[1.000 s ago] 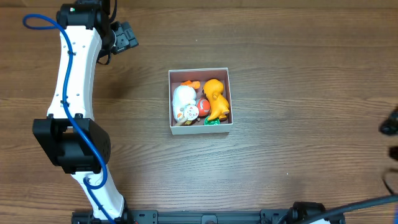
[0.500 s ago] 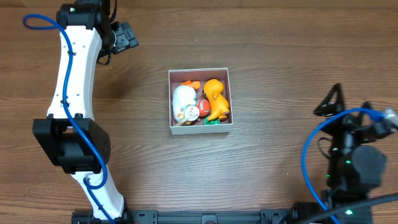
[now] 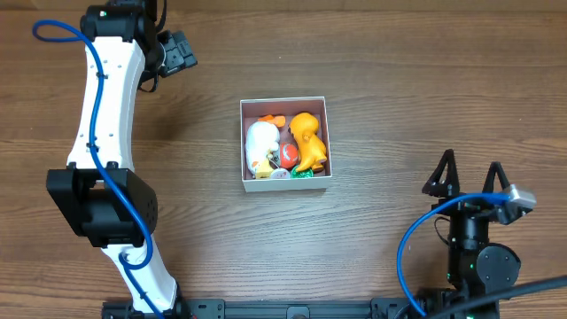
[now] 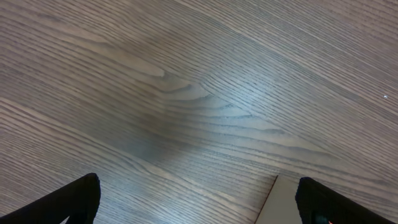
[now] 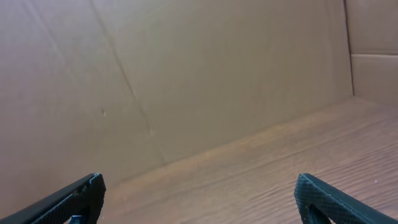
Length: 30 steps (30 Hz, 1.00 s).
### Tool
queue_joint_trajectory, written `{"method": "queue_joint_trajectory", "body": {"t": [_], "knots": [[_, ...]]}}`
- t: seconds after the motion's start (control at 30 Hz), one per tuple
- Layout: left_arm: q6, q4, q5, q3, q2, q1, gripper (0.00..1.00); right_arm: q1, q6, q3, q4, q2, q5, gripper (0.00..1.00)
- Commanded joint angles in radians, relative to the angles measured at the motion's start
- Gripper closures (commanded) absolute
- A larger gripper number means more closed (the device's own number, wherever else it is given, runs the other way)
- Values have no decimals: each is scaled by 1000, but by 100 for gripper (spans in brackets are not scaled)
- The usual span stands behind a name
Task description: Pack container
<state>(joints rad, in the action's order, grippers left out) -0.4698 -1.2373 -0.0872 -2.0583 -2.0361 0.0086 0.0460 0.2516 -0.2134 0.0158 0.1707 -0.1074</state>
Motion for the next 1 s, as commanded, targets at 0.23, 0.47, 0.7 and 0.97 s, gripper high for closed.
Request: {"method": "queue_joint_trajectory", "body": {"t": [0.23, 0.47, 0.7, 0.97], "knots": [[-10, 0, 2, -18, -4, 4, 0, -1, -43, 132, -23, -92, 24, 0], [-10, 1, 2, -18, -4, 4, 0, -1, -42, 204, -36, -169, 24, 0], [-10, 0, 2, -18, -4, 4, 0, -1, -43, 206, -2, -168, 23, 0], [-10, 0, 2, -18, -4, 4, 0, -1, -43, 206, 43, -168, 24, 0]]}}
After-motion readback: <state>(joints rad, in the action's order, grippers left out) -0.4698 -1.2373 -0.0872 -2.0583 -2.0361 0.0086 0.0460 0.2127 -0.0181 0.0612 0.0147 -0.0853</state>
